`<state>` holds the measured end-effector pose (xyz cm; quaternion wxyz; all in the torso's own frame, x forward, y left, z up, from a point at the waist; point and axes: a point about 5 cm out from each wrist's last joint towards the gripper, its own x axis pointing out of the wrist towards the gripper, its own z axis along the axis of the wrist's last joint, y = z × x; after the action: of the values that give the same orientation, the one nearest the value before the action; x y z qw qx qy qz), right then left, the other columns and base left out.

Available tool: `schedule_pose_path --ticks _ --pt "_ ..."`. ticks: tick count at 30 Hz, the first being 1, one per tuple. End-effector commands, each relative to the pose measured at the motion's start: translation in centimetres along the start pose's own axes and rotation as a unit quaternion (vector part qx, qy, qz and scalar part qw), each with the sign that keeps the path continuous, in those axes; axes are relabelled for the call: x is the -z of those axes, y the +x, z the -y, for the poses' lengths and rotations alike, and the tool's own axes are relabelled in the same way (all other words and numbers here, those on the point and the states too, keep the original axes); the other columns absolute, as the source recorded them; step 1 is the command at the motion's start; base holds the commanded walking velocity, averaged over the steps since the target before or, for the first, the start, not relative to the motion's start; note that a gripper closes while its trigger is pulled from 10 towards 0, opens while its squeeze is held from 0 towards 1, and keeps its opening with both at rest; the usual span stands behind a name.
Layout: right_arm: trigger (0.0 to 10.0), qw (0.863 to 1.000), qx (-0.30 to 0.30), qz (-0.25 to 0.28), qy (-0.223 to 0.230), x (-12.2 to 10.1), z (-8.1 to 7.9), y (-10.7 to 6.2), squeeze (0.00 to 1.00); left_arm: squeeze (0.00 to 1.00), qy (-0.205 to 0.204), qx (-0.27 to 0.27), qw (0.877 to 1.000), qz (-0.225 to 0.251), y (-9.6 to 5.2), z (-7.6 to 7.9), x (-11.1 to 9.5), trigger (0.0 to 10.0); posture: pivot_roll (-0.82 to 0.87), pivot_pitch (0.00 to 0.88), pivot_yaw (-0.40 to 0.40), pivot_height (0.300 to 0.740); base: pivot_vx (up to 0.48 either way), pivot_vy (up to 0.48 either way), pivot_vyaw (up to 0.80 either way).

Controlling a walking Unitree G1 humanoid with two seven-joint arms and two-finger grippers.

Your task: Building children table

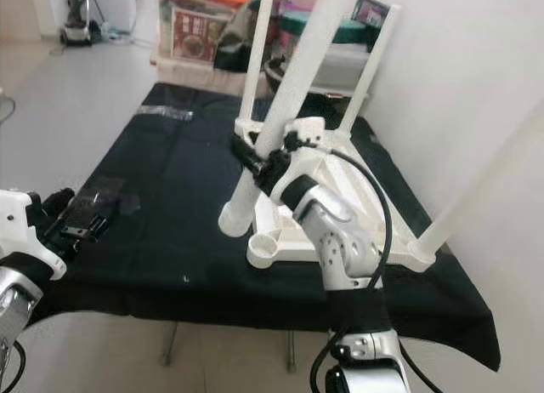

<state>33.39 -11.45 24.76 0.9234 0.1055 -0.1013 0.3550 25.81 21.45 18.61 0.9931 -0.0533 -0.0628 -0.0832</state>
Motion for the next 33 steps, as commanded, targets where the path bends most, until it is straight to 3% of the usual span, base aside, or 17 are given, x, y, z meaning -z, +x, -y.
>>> schedule_pose_path --ticks 1,10,13,24,33 --pt "10.0 0.999 -0.025 0.005 -0.026 -0.2 -0.4 -0.1 0.00 0.08 -0.004 0.012 1.000 0.003 0.2 0.6 0.0 10.0 0.13 0.000 -0.158 0.740 0.390 0.000 0.00" --pt "10.0 0.997 -0.046 -0.004 -0.058 -0.3 -0.6 0.3 0.00 0.04 -0.005 0.017 1.000 0.007 0.1 0.8 -0.1 10.0 0.13 0.000 -0.165 0.740 0.370 0.000 0.00" --pt "10.0 0.995 -0.051 -0.007 -0.085 -0.2 -0.8 0.3 0.00 0.00 -0.007 0.018 1.000 0.010 0.0 0.9 -0.1 10.0 0.13 0.000 -0.165 0.740 0.000 0.000 0.00" --pt "10.0 0.994 -0.053 -0.012 -0.089 -0.1 -0.5 0.2 0.00 0.00 -0.006 0.017 1.000 0.008 0.0 1.1 0.1 10.0 0.13 0.000 -0.170 0.740 0.000 0.000 0.00" --pt "10.0 0.983 -0.147 -0.047 -0.097 0.2 -0.7 -0.8 0.00 0.00 0.000 0.033 0.999 -0.004 -0.3 1.8 0.7 10.0 0.13 0.000 -0.180 0.740 0.000 -0.107 0.00"
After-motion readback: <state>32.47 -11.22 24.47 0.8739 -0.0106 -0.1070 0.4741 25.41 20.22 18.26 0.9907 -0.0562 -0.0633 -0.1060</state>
